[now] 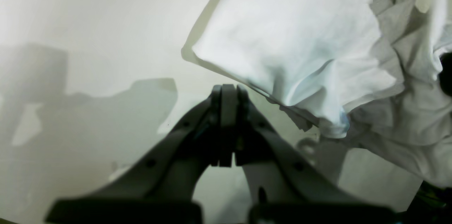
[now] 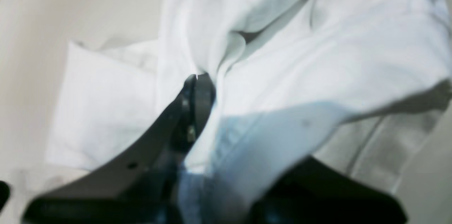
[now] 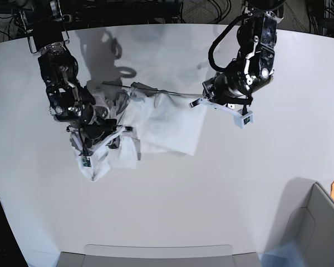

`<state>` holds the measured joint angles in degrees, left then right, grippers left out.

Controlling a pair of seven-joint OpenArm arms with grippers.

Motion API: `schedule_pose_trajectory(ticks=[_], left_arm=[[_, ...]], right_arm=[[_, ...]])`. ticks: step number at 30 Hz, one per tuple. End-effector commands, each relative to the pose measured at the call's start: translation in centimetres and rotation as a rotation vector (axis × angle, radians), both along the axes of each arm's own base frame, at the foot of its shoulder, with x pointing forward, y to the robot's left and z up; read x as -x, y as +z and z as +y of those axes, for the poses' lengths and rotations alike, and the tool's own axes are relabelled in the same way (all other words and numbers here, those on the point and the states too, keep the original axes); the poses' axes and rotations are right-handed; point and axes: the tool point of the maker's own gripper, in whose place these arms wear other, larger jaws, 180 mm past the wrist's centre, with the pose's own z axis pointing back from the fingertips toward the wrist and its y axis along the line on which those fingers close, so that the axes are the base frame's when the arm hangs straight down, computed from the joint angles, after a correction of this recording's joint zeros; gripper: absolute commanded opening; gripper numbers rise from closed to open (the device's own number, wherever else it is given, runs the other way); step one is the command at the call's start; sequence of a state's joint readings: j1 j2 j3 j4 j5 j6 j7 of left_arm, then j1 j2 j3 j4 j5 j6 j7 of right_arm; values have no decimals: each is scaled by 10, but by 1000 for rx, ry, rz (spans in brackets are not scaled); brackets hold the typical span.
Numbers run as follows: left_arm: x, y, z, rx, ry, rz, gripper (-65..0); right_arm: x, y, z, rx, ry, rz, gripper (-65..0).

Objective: Fold the T-shirt properly
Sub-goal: 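Lift the end with the right gripper and fold it over toward the left gripper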

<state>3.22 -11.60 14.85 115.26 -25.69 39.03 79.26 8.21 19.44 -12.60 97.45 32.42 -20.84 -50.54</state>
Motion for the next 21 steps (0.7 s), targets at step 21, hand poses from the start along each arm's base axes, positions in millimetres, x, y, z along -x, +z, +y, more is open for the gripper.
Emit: schedule_pose_trajectory(ticks=[21], left_arm=[[6, -6, 34, -12, 107, 35, -650]], right_arm=[[-24, 15, 149, 131, 261, -87, -650]])
